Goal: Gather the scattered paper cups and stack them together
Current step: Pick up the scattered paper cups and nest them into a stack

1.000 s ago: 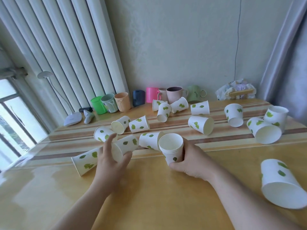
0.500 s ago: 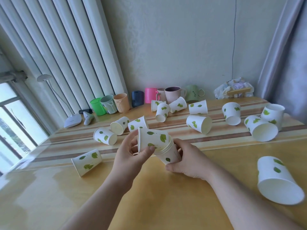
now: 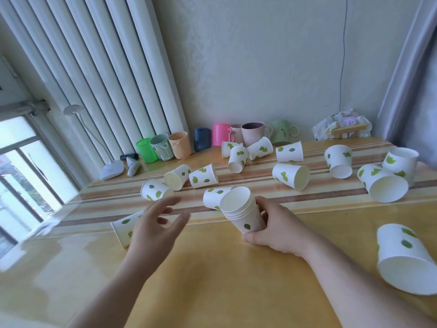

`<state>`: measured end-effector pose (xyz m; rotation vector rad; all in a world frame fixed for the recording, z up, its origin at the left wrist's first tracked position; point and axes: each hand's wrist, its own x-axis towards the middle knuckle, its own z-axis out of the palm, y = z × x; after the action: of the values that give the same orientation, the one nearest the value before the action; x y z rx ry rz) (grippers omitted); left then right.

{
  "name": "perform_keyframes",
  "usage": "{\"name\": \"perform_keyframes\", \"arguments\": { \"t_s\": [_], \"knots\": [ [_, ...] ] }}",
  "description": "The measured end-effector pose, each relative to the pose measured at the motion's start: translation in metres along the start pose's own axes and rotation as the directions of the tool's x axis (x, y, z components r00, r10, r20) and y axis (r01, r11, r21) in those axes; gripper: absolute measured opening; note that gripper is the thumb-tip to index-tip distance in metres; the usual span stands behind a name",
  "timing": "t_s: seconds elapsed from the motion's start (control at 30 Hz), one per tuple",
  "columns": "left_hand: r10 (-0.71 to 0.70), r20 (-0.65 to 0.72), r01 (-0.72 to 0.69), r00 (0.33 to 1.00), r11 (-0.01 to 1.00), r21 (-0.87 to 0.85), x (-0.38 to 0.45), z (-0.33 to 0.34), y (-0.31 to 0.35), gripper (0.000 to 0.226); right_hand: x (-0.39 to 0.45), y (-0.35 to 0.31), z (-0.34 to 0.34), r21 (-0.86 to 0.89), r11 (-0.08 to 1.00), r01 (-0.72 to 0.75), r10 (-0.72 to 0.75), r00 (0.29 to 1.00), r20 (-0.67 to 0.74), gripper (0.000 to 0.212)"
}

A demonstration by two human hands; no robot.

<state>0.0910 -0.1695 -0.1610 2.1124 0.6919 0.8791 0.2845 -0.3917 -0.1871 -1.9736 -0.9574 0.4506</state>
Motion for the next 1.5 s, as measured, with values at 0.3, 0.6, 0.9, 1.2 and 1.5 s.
{"name": "perform_keyframes", "arguments": {
  "t_s": [0.3,0.6,0.9,1.2,1.5],
  "knots": [
    [-0.34,-0.117,0.359,0.933,0.891,0.279,0.026,-0.057,-0.08,0.092,0.006,0.007,0.005,0.044,0.999,0.004,-0.004,1.0,-0.006,0.06],
    [-0.2,0.142,0.208,0.969,0.977,-0.049,0.002,-0.014,-0.041,0.078,0.008,0.009,0.005,0.05,0.999,0.01,-0.01,1.0,-0.003,0.065],
    [-0.286,0.308,0.416,0.908,0.515,-0.749,0.007,0.038,0.03,0.038,0.008,0.009,0.004,0.072,0.997,0.009,-0.009,1.0,-0.001,0.059],
    [-0.122,0.303,0.299,0.945,0.696,-0.653,0.018,0.056,0.048,0.069,0.008,0.006,0.0,0.046,0.998,0.047,-0.04,0.989,-0.14,0.069],
    [0.028,0.396,0.109,0.918,0.941,-0.32,0.029,0.078,0.058,0.094,0.01,0.019,-0.013,0.071,0.997,-0.022,0.041,0.96,-0.276,0.072]
  ]
}}
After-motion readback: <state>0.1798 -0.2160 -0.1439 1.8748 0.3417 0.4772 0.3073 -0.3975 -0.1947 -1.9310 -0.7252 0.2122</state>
